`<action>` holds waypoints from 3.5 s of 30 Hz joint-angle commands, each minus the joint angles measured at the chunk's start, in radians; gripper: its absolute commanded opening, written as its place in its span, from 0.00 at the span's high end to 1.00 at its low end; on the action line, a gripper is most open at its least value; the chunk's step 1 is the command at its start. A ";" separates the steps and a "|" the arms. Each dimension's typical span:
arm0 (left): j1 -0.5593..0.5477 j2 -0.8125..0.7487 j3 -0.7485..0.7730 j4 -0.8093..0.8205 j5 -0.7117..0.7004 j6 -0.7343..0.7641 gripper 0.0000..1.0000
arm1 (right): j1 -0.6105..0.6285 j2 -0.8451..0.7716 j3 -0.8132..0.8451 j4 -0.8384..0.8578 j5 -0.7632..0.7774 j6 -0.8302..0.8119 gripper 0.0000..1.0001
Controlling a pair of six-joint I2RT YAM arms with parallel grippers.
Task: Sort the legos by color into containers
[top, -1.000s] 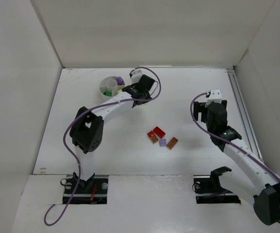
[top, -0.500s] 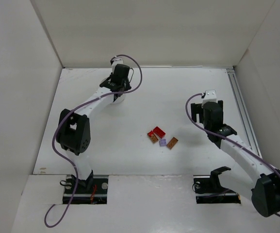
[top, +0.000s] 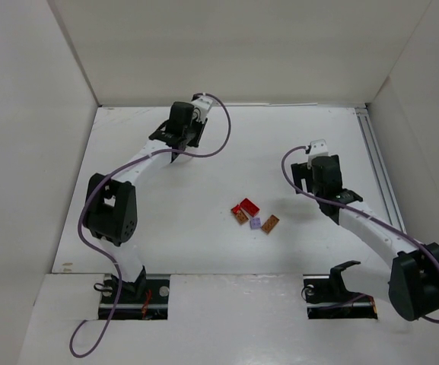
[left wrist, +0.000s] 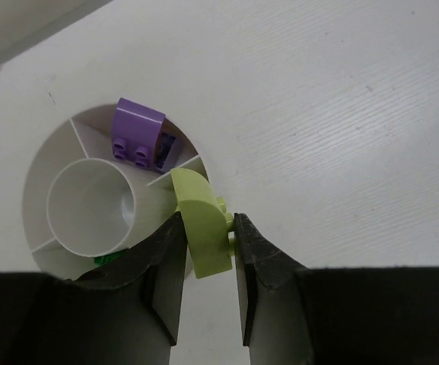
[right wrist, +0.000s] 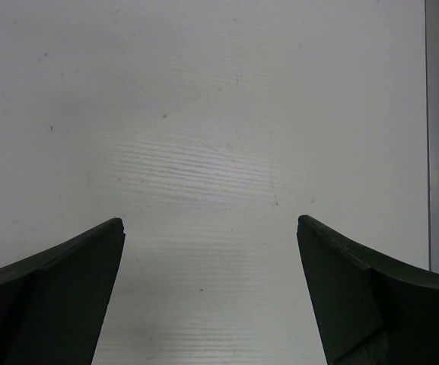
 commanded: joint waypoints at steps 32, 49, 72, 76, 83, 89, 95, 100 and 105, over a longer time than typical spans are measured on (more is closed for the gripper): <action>0.090 0.048 0.091 -0.102 0.107 0.229 0.80 | -0.072 0.016 0.061 0.052 -0.081 -0.022 0.00; 0.090 -0.044 0.069 -0.066 0.200 0.190 0.48 | -0.061 -0.016 0.052 0.072 -0.171 -0.078 0.00; -0.020 -0.529 -0.426 0.102 0.052 -0.661 0.00 | 0.558 0.099 0.055 -0.140 -0.277 0.124 0.05; -0.045 -0.555 -0.469 0.091 0.033 -0.670 0.00 | 0.578 0.158 0.055 -0.120 -0.236 0.165 0.10; -0.063 -0.615 -0.480 0.018 -0.063 -0.698 0.00 | 0.578 0.246 0.091 -0.131 -0.206 0.214 0.28; -0.063 -0.682 -0.511 0.007 -0.105 -0.698 0.00 | 0.578 0.289 0.102 -0.143 -0.206 0.224 0.30; -0.063 -0.704 -0.511 -0.024 -0.137 -0.689 0.00 | 0.578 0.335 0.125 -0.166 -0.173 0.250 0.50; -0.063 -0.695 -0.511 -0.033 -0.184 -0.699 0.00 | 0.578 0.294 0.134 -0.177 -0.159 0.244 0.70; -0.046 -0.644 -0.481 -0.061 -0.240 -0.759 0.00 | 0.578 0.185 0.179 -0.186 -0.168 0.100 0.75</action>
